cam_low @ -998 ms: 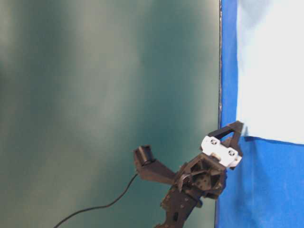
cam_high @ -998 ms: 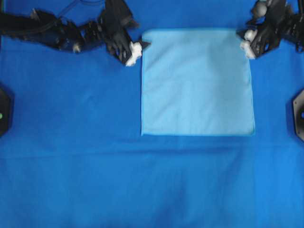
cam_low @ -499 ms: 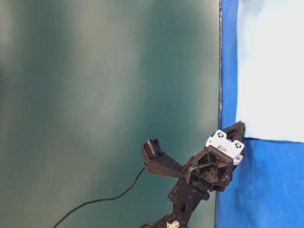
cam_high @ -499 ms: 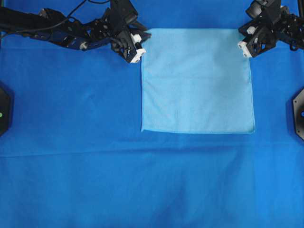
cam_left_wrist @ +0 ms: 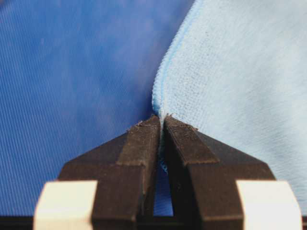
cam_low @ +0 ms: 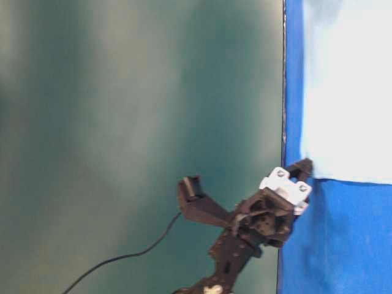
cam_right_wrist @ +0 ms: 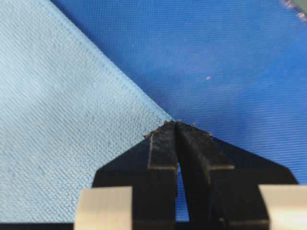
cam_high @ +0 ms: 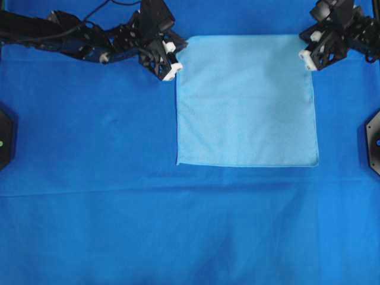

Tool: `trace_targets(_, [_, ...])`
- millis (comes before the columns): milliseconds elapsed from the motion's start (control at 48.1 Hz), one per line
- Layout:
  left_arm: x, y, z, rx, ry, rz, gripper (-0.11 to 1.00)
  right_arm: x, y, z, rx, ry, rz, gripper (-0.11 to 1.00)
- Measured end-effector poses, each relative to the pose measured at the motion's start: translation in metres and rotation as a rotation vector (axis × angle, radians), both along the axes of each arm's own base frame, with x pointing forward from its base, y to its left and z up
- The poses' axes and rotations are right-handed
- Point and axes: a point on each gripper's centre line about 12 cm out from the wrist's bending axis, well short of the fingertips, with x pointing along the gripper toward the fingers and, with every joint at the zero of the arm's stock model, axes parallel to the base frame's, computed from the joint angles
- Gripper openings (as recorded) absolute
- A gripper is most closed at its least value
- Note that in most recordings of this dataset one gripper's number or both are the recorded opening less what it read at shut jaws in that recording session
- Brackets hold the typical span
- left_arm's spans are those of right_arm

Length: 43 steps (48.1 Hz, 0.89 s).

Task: Fold the light blue towel.
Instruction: 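Pull the far edge toward the near edge with both grippers, folding in half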

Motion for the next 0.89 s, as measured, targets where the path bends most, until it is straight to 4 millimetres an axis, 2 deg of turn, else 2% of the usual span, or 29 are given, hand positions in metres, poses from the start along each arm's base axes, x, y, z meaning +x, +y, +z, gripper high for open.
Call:
trace_targets(187, [0.004,-0.009,0.032,0.03,-0.056,-0.023,0.01,-0.004,0.006,0.026,-0.029,-0.018,0.003,0.02])
trace_targets(270, [0.005,-0.012,0.038,0.038,-0.065,-0.034,0.01,-0.002,0.013,0.035,-0.044,-0.029,0.025,0.02])
trace_targets(478, [0.003,-0.023,0.032,0.046,-0.039,-0.068,0.01,-0.006,0.021,0.038,-0.04,-0.041,0.022,0.02])
trace_targets(603, [0.001,-0.036,0.033,0.045,-0.03,-0.095,0.01,-0.004,0.032,0.037,-0.019,-0.029,0.049,0.02])
trace_targets(749, [-0.007,-0.059,0.031,0.041,0.01,-0.15,0.01,-0.002,0.053,0.033,0.036,-0.022,0.086,0.02])
trace_targets(894, [-0.012,-0.087,0.024,0.021,0.058,-0.213,0.01,0.0,0.084,0.028,0.122,-0.018,0.13,0.02])
